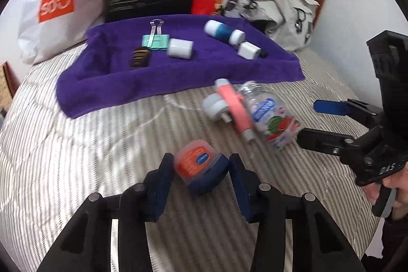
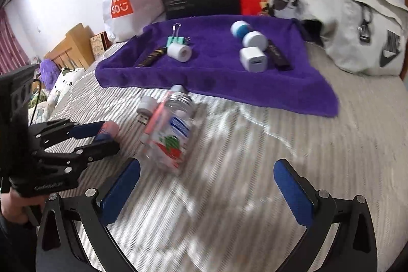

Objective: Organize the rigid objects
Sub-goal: 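Grasp the orange Vaseline tin with the left tool while the right tool grasps the clear water bottle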

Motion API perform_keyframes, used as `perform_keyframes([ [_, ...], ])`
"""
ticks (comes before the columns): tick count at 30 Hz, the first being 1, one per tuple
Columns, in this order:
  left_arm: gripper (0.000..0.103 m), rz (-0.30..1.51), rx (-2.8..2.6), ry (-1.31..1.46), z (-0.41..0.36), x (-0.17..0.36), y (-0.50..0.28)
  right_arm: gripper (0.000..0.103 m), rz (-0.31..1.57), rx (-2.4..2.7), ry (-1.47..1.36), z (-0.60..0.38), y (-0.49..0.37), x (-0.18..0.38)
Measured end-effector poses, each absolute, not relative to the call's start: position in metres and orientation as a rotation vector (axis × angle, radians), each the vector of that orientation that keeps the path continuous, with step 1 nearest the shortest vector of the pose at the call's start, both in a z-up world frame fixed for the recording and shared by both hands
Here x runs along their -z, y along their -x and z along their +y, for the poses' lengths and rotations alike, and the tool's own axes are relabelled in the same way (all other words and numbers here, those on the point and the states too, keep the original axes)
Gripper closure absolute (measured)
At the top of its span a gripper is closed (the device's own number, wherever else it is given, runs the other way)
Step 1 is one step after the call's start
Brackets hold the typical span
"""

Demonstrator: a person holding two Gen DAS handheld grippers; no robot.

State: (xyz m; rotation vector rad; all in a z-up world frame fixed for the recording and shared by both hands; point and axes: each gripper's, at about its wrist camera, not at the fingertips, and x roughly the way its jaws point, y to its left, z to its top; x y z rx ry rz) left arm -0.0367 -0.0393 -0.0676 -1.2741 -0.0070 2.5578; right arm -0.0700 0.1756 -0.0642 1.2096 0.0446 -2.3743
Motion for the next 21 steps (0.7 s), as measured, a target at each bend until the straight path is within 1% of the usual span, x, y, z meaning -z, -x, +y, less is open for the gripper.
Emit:
perform_keyframes([
  [2,0.061,-0.037,-2.574,1.272,-0.048,0.067,0.035,0.000,0.059,2.358,-1.212,0.162,0.073,0.067],
  [4,0.061,-0.061,-2.570,1.274,-0.054,0.068,0.035,0.000,0.112,2.361,-1.206,0.150,0.073,0.070],
  [7,0.061,-0.080,-2.576,1.267,-0.060,0.068,0.034,0.000,0.255,2.444,-1.233,0.142,0.075,0.075],
  [11,0.061,-0.117,-2.572,1.264,-0.066,0.071,0.035,0.000,0.244,2.480,-1.251,0.153,0.081,0.073],
  [18,0.061,-0.144,-2.587,1.266,-0.070,0.071,0.039,0.002,0.326,2.470,-1.247,0.141,0.088,0.077],
  [20,0.061,-0.153,-2.597,1.271,-0.071,0.072,0.041,0.007,0.311,2.460,-1.256,0.137,0.090,0.082],
  [21,0.061,-0.153,-2.599,1.270,-0.071,0.072,0.042,0.013,0.306,2.446,-1.265,0.135,0.091,0.085],
])
